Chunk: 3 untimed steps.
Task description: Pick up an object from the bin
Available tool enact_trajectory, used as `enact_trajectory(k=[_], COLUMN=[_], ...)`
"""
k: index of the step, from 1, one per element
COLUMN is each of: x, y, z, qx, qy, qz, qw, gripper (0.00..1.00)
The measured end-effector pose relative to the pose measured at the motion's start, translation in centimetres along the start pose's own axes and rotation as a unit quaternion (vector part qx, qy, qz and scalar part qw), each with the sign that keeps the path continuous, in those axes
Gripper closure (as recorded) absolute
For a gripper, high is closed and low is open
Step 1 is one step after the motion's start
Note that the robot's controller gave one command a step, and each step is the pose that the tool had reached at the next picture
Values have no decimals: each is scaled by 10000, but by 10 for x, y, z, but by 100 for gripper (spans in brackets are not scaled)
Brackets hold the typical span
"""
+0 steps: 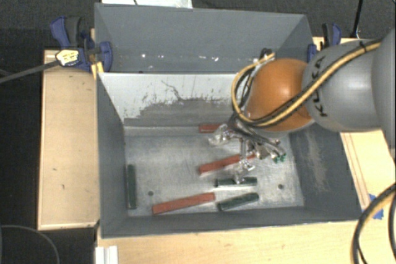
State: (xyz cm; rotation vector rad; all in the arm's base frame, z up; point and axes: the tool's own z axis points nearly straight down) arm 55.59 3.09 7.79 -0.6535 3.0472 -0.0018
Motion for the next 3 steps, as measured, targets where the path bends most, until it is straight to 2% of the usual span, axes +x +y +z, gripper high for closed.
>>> enact_trajectory(k=[1,2,3], x=[4,4,8], y=[-1,-1,18], z=[2,2,-147], qx=[0,0,-24], qy=[54,54,99], qz=[11,11,308], qw=[10000,10000,9995], gripper=[100,100,100])
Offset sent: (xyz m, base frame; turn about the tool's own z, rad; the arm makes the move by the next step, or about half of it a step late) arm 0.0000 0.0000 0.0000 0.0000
